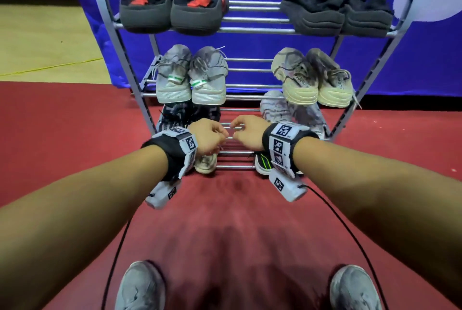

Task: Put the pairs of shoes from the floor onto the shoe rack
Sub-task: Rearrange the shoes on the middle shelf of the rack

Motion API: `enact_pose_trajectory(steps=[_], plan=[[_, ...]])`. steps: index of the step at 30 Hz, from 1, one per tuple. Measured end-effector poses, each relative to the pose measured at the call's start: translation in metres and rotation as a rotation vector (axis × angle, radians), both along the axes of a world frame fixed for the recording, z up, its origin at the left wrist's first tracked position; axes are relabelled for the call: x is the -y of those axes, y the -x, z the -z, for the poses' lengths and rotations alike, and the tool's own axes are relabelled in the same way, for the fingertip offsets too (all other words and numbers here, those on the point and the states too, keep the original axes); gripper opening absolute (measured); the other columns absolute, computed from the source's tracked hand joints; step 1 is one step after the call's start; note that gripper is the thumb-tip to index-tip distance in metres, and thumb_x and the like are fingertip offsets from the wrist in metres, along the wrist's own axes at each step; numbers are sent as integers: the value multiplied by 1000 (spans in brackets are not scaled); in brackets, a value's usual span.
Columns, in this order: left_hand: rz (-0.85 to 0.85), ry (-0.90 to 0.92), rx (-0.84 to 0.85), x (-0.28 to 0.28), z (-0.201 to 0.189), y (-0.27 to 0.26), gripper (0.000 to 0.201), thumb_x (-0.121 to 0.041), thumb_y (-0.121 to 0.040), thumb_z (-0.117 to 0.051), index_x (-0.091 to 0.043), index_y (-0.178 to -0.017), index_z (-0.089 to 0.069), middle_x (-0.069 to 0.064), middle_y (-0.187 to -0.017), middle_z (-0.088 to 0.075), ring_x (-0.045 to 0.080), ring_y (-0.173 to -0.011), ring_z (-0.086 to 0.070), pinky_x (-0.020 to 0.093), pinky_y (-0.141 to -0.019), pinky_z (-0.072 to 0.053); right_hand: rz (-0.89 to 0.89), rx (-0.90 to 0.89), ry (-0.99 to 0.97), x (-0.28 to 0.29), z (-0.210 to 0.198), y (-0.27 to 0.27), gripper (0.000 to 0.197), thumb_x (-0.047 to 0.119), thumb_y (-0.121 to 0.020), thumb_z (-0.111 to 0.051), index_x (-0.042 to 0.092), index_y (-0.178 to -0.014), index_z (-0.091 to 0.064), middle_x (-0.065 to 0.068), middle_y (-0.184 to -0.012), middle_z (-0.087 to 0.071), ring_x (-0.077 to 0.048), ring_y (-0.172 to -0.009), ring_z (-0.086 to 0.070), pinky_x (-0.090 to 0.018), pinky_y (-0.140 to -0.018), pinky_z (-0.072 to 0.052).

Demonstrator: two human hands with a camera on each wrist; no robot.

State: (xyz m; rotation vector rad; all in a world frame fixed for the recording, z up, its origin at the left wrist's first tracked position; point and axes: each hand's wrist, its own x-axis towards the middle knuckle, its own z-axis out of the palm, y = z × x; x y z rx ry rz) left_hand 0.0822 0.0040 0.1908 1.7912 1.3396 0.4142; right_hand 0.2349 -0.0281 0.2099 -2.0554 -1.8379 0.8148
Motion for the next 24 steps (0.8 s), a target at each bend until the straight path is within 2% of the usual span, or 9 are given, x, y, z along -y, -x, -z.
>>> enact_pose_trajectory(steps=[2, 4, 6, 9, 12, 16, 18, 21, 24], plan=[[-146, -57, -87, 3, 20, 17, 17, -14, -78, -61, -25, -83, -73, -1, -82, -75, 16, -72, -68, 26, -76, -56, -43, 70, 39, 9, 15, 8, 40, 27, -88, -60, 19, -128, -60, -5, -114, -67, -24, -103, -63, -29, -92, -50], [-235, -49, -110, 13, 43, 30, 16, -18, -77, -60, -27, -82, -72, -5, -82, -74, 18, -81, -70, 26, -81, -55, -66, 94, 86, 15, 31, 13, 41, 26, -89, -61, 20, -130, -58, -6, -122, -66, -25, -111, -62, -28, -96, -48], [-254, -44, -123, 24, 63, 38, 16, -18, -80, -58, -26, -81, -71, -3, -86, -74, 21, -85, -69, 26, -81, -54, -87, 98, 120, 19, 41, 18, 45, 27, -89, -62, 22, -133, -56, -5, -125, -65, -24, -113, -61, -26, -92, -46], [-294, -67, -132, 27, 79, 45, 22, -13, -85, -55, -18, -93, -74, 4, -93, -74, 25, -91, -67, 24, -80, -49, -110, 106, 129, 20, 50, 28, 47, 31, -89, -61, 22, -134, -53, -4, -122, -66, -25, -110, -63, -27, -89, -47], [-400, -45, -119, 18, 85, 51, 20, -16, -85, -58, -19, -96, -74, 2, -96, -73, 24, -95, -65, 22, -80, -44, -107, 87, 117, 15, 53, 38, 43, 31, -89, -60, 24, -131, -55, -3, -119, -67, -24, -107, -63, -27, -90, -48], [-334, 81, -141, 16, 101, 57, 7, -24, -83, -63, -24, -85, -69, -2, -84, -70, 22, -90, -68, 23, -79, -49, -115, 143, 154, 15, 69, 42, 42, 31, -88, -60, 24, -129, -58, -3, -121, -67, -24, -112, -62, -33, -99, -48], [-327, 101, -155, 18, 111, 60, 4, -24, -83, -65, -24, -86, -67, 0, -93, -71, 23, -93, -67, 23, -82, -47, -131, 197, 203, 20, 83, 43, 47, 33, -86, -61, 25, -132, -56, -4, -123, -66, -25, -116, -61, -33, -101, -47], [-321, 145, -180, 26, 131, 61, 8, -24, -81, -69, -25, -88, -66, 1, -104, -71, 23, -102, -65, 25, -92, -47, -159, 233, 262, 28, 105, 45, 52, 36, -86, -61, 25, -136, -51, -5, -126, -64, -26, -119, -58, -33, -102, -45], [-309, 209, -212, 38, 153, 60, 8, -25, -81, -69, -26, -87, -65, 2, -106, -72, 24, -102, -65, 27, -94, -49, -61, 100, 284, 32, 126, 48, 49, 33, -88, -62, 23, -135, -51, -6, -119, -65, -25, -112, -60, -26, -93, -44]])
